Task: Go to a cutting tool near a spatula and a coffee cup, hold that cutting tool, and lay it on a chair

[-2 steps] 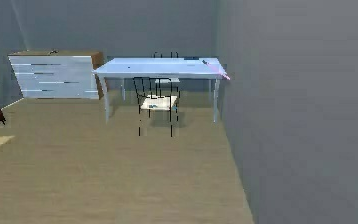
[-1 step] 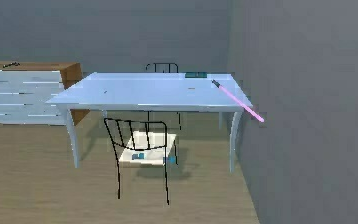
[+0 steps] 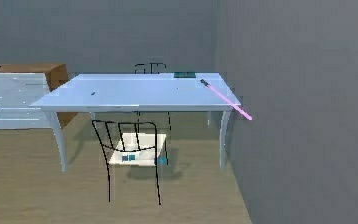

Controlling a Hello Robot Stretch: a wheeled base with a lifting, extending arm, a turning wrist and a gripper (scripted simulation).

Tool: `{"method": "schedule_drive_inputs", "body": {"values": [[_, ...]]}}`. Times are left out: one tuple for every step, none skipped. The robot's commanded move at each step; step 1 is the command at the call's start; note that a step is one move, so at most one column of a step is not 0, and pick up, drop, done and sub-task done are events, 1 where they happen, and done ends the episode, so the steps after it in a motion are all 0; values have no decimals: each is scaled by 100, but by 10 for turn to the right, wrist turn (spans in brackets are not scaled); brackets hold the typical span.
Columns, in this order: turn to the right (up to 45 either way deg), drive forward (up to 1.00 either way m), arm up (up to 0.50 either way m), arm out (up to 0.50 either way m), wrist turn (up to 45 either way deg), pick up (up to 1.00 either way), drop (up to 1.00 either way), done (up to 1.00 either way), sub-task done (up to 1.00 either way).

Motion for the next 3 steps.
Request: {"method": "schedule_drive_inputs", "body": {"values": [[0, 65, 0, 0, 0, 0, 0, 0, 0], [-450, 0, 0, 0, 0, 0, 0, 0, 0], [-450, 0, 0, 0, 0, 0, 0, 0, 0]]}}
